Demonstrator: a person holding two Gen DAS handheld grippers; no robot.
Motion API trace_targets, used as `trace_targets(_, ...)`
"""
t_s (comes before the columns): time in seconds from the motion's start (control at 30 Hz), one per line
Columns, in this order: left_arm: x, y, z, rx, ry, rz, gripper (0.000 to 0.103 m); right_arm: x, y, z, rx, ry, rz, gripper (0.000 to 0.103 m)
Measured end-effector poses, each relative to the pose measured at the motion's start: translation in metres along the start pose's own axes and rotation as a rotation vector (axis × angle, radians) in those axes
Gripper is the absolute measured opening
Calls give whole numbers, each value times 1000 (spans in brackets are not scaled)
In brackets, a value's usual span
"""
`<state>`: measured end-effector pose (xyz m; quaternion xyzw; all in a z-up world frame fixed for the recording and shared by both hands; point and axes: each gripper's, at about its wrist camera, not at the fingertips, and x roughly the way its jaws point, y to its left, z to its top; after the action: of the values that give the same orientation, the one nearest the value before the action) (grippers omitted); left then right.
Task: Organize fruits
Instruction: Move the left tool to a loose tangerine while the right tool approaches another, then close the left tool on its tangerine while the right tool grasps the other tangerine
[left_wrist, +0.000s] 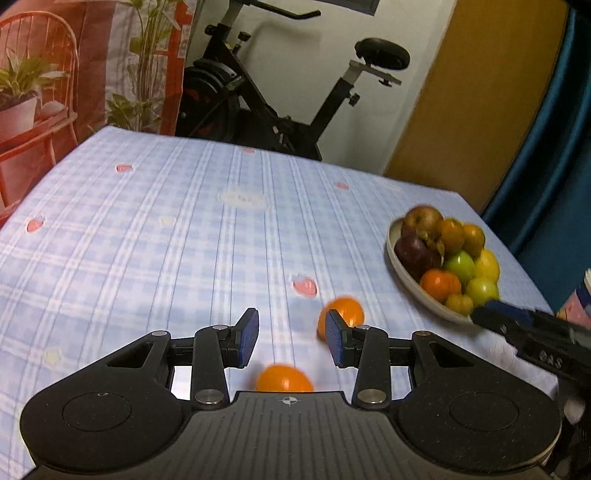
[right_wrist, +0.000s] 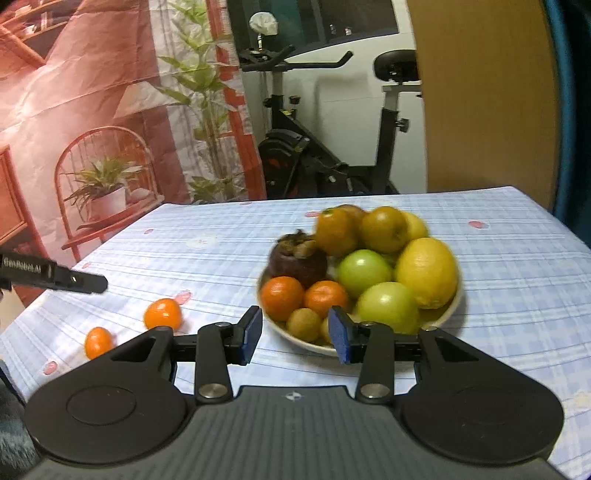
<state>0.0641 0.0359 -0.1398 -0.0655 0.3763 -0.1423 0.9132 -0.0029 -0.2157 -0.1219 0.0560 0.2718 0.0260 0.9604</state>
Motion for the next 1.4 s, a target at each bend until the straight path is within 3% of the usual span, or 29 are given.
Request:
trace_targets(0.23,-1,2,-23,23,27,10,42,29,42,-2,-93,17,37,44)
trace_targets(0.4,-5,11,-26,-30,7,22,44,52,66,5,-135,-6,120,52)
trace_targets(0.53,-9,13,-32,-56,-8,33,52,70,78,7,-143,7,170,63)
trace_targets(0.67,-6,15,-33,-78,9,25,53,81,86,6,-137,17,207,63)
trace_targets(0.97,11,6,-36,-48,53,7,57,84,84,6,-103,28,201,64)
trace_targets(1.07,15,5,-37,-42,50,7,55,85,82,6,-103,34,202,64)
trace_targets(1.17,17,5,-36,-40,39,-4,41,85,87,3,-136,38,196,64)
trace_targets(1.4,13,16,-32,-83,0,41,41,92,98,-1,-193,67,204,63)
